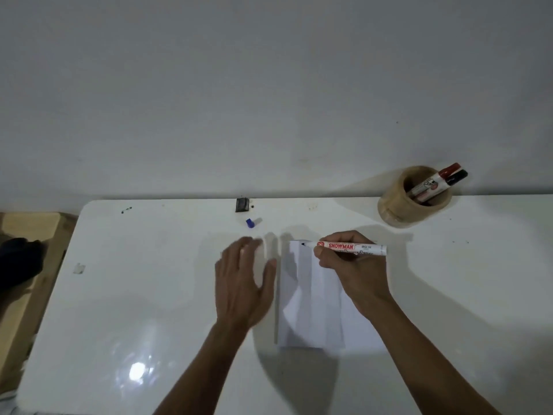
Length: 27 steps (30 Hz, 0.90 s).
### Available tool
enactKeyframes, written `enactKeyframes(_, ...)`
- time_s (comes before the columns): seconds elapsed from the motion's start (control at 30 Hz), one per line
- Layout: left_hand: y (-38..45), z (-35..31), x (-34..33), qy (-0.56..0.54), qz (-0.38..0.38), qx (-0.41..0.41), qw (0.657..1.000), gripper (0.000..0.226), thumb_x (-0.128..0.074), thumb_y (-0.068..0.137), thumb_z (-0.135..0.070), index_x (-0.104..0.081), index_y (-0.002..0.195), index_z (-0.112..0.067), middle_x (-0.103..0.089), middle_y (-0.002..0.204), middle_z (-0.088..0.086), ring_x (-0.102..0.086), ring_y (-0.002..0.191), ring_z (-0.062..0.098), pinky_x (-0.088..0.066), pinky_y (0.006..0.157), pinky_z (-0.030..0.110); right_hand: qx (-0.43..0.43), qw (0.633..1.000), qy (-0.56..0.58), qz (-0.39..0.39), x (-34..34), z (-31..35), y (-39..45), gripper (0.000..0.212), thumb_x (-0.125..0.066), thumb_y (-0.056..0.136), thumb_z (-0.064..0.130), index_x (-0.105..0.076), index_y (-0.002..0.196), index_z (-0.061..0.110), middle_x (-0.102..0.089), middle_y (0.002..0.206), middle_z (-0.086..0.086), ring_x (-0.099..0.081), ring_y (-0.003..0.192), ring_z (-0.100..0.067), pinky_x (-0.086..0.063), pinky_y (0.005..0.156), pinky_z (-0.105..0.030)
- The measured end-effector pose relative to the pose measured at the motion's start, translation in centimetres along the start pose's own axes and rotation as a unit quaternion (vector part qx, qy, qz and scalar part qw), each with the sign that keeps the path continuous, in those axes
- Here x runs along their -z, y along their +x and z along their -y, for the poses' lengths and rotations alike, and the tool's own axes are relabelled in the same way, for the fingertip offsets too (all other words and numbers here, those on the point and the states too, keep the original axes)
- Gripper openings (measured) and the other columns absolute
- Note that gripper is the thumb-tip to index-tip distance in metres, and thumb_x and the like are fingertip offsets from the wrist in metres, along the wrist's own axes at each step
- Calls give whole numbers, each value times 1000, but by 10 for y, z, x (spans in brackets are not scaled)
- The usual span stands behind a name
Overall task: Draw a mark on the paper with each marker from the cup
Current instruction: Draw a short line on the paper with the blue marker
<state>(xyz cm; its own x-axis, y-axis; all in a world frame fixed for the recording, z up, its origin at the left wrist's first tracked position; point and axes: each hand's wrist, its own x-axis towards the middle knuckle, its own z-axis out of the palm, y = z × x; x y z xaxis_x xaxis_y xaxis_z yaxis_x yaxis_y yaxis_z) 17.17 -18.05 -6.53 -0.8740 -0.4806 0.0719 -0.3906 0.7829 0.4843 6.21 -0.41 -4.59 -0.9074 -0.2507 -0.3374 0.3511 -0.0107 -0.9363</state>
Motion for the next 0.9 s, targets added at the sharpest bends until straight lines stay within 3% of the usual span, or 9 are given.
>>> enactKeyframes(0.1, -29, 7, -15, 29, 66, -85, 994, 49, -48, 95, -47, -50, 139, -26, -53, 147, 7, -46, 138, 26, -39, 111, 51, 9, 1000, -22, 2, -11, -10, 5, 16, -82, 78, -5, -73, 90, 2, -77, 85, -8, -75, 75, -22, -62, 71, -39)
enactKeyframes(0.27, -34, 16, -25, 98, 112, -102, 984, 54, -42, 97, -56, -45, 146, -34, -38, 159, 4, -28, 151, 24, -25, 119, 55, 66, 991, -109, 26, -26, -26, 17, 16, -86, 74, -2, -76, 82, 8, -79, 82, -6, -76, 76, -23, -64, 71, -40)
enactKeyframes(0.43, -36, 21, -32, 122, 88, -110, 983, 56, -43, 97, -56, -46, 147, -32, -38, 160, 6, -28, 151, 25, -24, 120, 55, 108, 980, -163, 18, -32, -41, 26, 15, -87, 72, 4, -72, 71, 4, -77, 74, -7, -74, 69, -28, -59, 62, -41)
enactKeyframes(0.6, -37, 23, -37, 138, 52, -124, 981, 56, -46, 95, -55, -49, 145, -31, -40, 159, 6, -29, 151, 24, -22, 119, 61, 128, 980, -154, 13, -28, -52, 30, 20, -85, 74, 11, -67, 71, 2, -77, 75, -12, -75, 70, -38, -59, 61, -57)
enactKeyframes(0.9, -38, 24, -40, 131, 13, -136, 982, 55, -49, 94, -54, -53, 143, -28, -42, 157, 7, -31, 150, 25, -23, 117, 63, 133, 978, -163, 2, -29, -50, 27, 21, -87, 76, 9, -68, 72, 1, -77, 75, -9, -76, 70, -31, -60, 64, -55)
